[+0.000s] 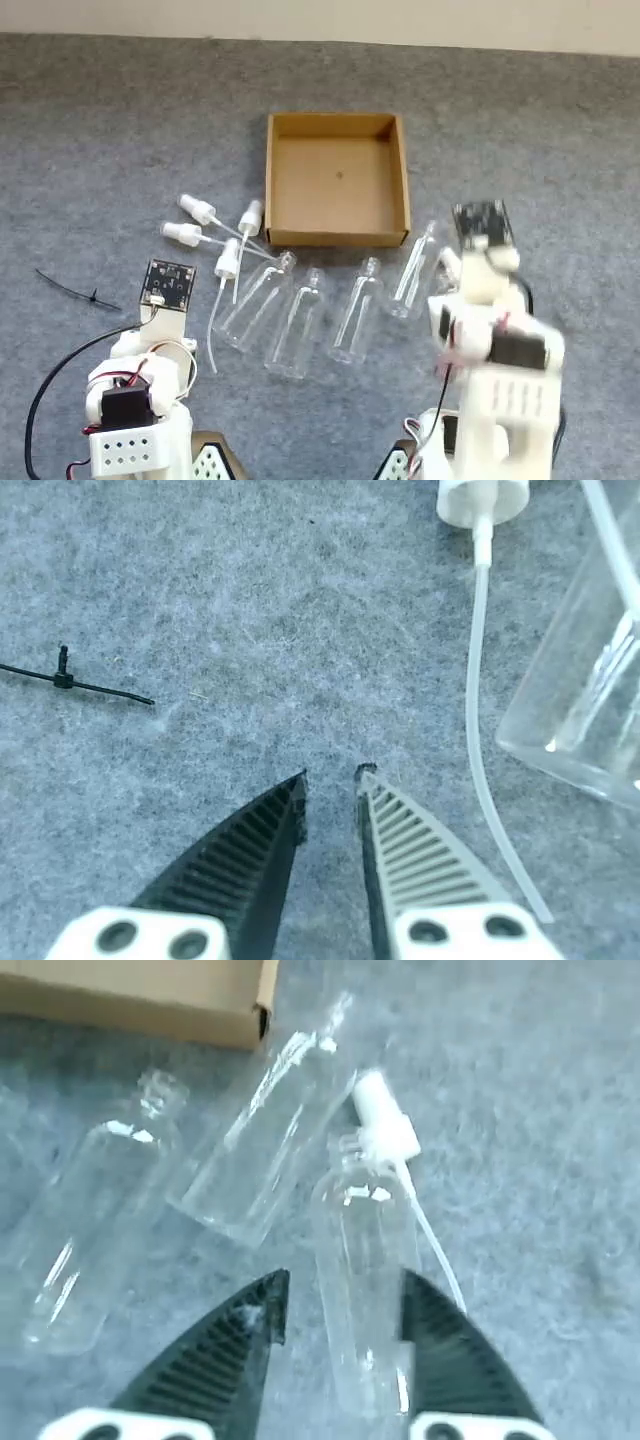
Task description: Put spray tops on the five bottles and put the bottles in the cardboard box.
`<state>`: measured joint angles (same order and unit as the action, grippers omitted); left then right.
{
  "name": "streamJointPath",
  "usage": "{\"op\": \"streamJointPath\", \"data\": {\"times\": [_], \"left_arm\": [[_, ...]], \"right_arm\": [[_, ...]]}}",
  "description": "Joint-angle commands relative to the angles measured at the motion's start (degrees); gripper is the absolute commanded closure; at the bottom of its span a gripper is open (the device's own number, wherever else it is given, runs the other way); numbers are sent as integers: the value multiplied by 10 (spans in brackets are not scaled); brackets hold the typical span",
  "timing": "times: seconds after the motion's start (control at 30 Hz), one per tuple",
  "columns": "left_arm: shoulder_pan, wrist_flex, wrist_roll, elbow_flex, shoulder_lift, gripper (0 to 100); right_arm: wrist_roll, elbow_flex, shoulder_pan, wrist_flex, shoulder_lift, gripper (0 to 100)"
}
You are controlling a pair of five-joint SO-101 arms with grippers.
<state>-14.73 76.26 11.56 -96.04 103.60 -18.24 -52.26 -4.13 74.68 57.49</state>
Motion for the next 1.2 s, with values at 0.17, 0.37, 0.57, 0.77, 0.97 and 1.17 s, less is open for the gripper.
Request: {"op": "streamJointPath", "data": {"times": [0.17,0.37,0.57,0.77,0.97,1.17], "left_arm": [[-6,4,2,-11,7,913],[-6,4,2,-11,7,913],[-6,4,2,-11,7,913],[-6,4,2,-11,7,913],[-6,4,2,-11,7,913],[-6,4,2,-11,7,913]], "right_arm": [[4,316,-3,61,-362,730],[-66,351,6,65,-459,728],[-104,306,15,24,-502,724],[-105,241,15,-50,-532,724],[-104,212,-7,-97,-575,741],[-100,237,-85,-95,-590,883]]}}
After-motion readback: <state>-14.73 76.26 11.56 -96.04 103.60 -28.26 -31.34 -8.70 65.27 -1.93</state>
